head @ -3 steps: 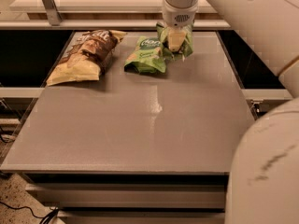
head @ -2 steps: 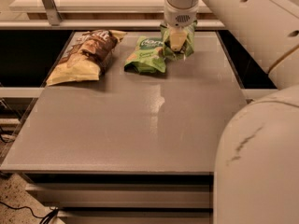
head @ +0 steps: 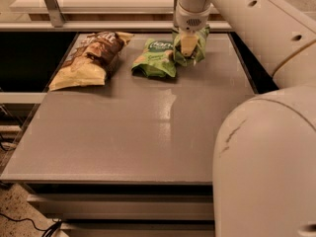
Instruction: Move green jalapeno chip bag near green rice chip bag
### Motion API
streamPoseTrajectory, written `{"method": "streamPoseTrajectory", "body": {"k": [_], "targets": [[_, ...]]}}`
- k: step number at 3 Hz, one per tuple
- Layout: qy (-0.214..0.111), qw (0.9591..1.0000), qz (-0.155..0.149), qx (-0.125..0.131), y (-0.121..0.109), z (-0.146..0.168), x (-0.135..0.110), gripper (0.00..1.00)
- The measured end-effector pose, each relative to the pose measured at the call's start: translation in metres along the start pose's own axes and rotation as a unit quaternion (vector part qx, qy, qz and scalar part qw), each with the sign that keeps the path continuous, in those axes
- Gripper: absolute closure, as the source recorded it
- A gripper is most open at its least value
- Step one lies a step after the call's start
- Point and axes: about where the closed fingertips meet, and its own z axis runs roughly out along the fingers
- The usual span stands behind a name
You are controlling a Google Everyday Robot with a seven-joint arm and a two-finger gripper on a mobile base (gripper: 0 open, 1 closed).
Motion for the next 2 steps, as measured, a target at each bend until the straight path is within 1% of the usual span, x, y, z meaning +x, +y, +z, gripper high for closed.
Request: {"method": "streamPoseTrajectory", "body": {"k": [2], "targets": [[-0.010,0.9998,0.008,-0.014,0.0006,0.0077,0.0038,0.13]]}}
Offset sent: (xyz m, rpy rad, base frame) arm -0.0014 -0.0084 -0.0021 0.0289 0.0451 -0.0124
